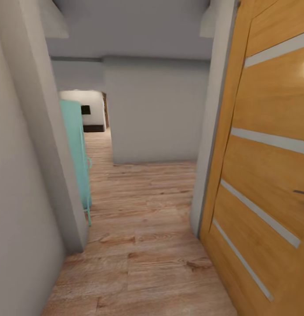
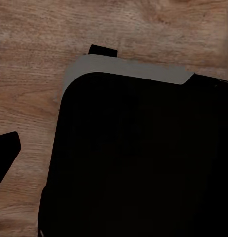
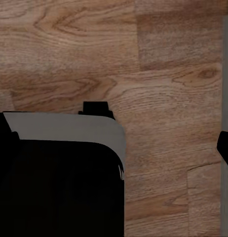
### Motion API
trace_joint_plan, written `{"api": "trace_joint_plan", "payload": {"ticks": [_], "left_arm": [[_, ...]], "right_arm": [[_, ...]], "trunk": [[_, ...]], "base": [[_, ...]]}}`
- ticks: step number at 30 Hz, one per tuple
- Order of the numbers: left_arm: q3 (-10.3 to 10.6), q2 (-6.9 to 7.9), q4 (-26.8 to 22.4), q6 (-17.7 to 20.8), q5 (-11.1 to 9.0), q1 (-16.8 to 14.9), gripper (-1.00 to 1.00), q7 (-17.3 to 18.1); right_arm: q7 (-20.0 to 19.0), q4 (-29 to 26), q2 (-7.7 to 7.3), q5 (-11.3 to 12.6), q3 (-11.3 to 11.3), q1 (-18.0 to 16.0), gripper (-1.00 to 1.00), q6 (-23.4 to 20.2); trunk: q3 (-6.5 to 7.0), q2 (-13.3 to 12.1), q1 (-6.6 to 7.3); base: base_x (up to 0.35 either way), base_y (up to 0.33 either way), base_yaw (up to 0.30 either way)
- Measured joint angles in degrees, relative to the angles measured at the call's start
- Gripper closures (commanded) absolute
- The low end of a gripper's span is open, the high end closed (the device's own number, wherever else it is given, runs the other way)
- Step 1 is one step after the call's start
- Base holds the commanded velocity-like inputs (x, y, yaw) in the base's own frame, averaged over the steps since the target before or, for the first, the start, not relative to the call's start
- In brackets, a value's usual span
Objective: Move the two storage containers from the living room to the garage. In the garage, place one container on the floor and stack the other container on top of it (either order is fine).
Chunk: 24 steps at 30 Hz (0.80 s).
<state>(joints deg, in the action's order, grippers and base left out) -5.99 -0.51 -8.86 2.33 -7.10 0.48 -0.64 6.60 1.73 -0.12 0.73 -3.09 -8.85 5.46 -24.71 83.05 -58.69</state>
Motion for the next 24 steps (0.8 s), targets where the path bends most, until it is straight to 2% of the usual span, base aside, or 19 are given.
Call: {"api": "trace_joint_plan", "payload": {"ticks": [16,24], "left_arm": [[0.0,0.02,0.6,-0.3,-0.3,0.0,-1.00,0.0],[0.0,0.01,0.7,-0.3,-0.3,0.0,-1.00,0.0]], "right_arm": [[0.1,-0.1,-0.01,-0.1,0.0,0.0,-1.00,0.0],[0.0,-0.1,0.06,0.0,0.0,0.0,-1.00,0.0]], "trunk": [[0.00,0.0,0.00],[0.00,0.0,0.00]], "base": [[0.324,-0.086,0.227],[0.323,-0.071,0.038]]}}
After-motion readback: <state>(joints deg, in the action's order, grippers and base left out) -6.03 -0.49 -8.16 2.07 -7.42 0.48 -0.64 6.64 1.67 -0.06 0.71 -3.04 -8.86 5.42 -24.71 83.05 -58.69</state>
